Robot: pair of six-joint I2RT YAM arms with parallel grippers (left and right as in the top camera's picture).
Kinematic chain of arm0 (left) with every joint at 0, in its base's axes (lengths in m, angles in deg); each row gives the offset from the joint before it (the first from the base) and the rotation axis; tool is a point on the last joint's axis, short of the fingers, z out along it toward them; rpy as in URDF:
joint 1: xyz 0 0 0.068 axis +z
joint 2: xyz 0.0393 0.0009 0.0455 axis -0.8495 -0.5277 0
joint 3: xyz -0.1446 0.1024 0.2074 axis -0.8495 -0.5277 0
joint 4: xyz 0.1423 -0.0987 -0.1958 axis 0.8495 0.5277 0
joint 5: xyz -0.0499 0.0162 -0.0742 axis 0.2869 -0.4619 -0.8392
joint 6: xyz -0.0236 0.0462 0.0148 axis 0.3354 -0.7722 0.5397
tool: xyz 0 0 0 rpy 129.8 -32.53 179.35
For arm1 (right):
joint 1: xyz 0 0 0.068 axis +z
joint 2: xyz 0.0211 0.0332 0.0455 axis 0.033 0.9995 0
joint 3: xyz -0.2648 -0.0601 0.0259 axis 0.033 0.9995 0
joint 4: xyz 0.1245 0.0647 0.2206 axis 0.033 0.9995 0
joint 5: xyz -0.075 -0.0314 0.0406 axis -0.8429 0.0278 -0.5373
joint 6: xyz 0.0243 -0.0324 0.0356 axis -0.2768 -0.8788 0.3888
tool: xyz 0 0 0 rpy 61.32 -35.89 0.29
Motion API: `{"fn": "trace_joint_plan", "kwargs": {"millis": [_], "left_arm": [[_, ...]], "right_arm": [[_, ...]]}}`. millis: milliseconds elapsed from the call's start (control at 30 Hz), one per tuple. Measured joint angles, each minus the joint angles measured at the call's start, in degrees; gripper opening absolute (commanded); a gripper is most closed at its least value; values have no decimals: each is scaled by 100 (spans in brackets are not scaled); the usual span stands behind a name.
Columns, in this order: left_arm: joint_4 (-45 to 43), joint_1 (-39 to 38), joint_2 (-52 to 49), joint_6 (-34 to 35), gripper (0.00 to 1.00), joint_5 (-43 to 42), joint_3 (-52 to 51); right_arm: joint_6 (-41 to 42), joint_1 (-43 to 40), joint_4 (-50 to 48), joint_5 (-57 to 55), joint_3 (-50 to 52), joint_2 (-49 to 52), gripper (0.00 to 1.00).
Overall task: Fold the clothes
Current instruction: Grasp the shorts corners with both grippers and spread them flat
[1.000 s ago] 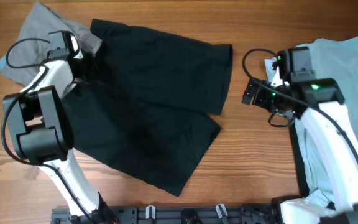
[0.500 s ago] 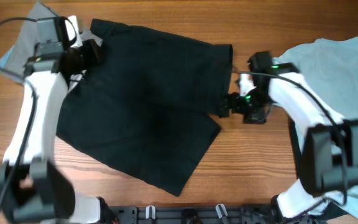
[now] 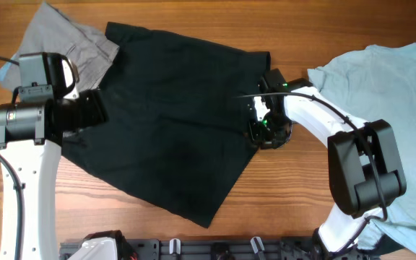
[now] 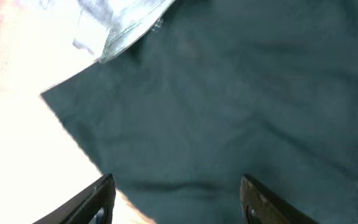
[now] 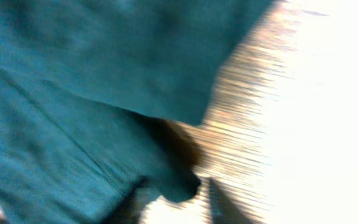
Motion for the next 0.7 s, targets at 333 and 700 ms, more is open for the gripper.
{"fn": "trace_joint_plan", "kwargs": {"millis": [333,700], "left_arm": [[160,101,-26,-15,76,168,0],[153,120,-68,332,82,120,-605]], "right_arm": [[350,-719,-111,-1499,4,2,38],[-92,-1950,533,-1154,-361,-444,59]]}}
